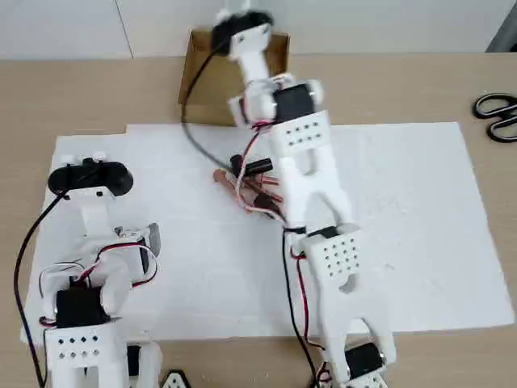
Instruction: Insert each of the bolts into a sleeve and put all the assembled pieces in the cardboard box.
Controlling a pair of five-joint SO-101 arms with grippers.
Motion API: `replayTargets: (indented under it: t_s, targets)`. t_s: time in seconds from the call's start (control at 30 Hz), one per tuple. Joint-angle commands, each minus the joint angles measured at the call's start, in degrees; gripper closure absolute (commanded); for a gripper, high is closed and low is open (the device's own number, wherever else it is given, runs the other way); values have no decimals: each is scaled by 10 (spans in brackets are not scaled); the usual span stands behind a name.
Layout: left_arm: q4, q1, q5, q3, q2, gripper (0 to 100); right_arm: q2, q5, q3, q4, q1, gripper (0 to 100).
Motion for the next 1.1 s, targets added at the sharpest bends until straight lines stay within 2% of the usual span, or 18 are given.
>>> replayTargets:
  t_s: [0.0, 0.37, 1.07]
  targets:
    - [-4, -3, -3, -1, -6, 818, -22, -39, -21, 20, -36, 808]
    - [-4, -5, -3, -1, -6, 818, 97, -76, -22, 21, -73, 808]
    - [-24, -4, -3, 20, -6, 819, 173, -76, -23, 27, -43, 809]
